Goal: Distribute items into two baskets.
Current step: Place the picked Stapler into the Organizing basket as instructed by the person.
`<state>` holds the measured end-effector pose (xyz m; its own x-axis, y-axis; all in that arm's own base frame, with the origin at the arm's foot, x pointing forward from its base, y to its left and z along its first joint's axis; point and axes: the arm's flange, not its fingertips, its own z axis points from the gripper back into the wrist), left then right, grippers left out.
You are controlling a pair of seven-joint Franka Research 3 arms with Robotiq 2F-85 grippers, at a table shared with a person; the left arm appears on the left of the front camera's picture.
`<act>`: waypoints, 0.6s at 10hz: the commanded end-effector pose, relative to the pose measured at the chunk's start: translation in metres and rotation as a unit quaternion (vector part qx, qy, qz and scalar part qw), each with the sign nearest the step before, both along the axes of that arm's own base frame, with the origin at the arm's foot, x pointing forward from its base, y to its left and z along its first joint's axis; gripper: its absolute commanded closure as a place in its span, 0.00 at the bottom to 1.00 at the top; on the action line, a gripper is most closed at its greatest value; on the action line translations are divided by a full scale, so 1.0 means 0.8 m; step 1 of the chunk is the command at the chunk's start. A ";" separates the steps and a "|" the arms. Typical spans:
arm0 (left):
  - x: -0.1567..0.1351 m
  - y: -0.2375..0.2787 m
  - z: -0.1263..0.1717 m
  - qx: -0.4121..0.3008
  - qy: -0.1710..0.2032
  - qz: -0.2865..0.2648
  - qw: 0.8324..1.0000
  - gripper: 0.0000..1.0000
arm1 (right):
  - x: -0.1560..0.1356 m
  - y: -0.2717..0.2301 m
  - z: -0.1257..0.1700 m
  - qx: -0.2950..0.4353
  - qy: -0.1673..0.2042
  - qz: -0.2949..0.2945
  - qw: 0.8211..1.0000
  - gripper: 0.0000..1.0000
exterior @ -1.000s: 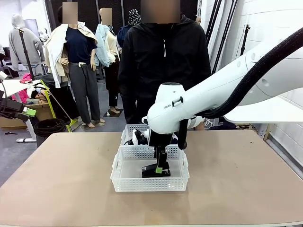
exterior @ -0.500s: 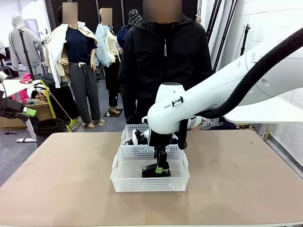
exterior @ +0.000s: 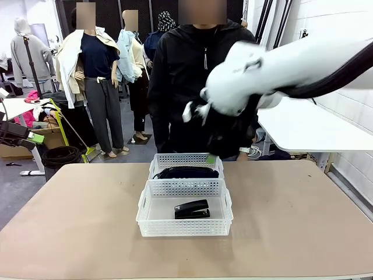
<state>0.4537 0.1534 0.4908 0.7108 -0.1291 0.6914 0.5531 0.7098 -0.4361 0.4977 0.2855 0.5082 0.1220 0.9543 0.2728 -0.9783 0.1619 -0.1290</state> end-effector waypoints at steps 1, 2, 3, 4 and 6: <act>-0.002 0.000 0.002 0.000 0.003 -0.002 1.000 0.00 | -0.010 -0.079 0.028 -0.003 0.031 -0.051 0.998 0.00; -0.002 0.000 0.002 0.000 0.003 -0.002 1.000 0.00 | -0.020 -0.127 0.052 0.013 0.038 -0.066 0.997 0.00; -0.002 0.000 0.002 0.000 0.003 -0.002 1.000 0.00 | -0.032 -0.174 0.072 0.031 0.038 -0.089 0.995 0.00; -0.002 0.000 0.002 0.000 0.003 -0.002 1.000 0.00 | -0.044 -0.224 0.088 0.053 0.043 -0.111 0.991 0.00; -0.002 0.000 0.002 0.000 0.003 -0.002 1.000 0.00 | -0.076 -0.293 0.086 0.098 0.060 -0.143 0.983 0.00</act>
<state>0.4535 0.1540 0.4906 0.7114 -0.1282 0.6910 0.5521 0.7103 -0.4367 0.4518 0.0579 0.5906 0.4087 0.8361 0.3660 -0.9011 0.4333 0.0163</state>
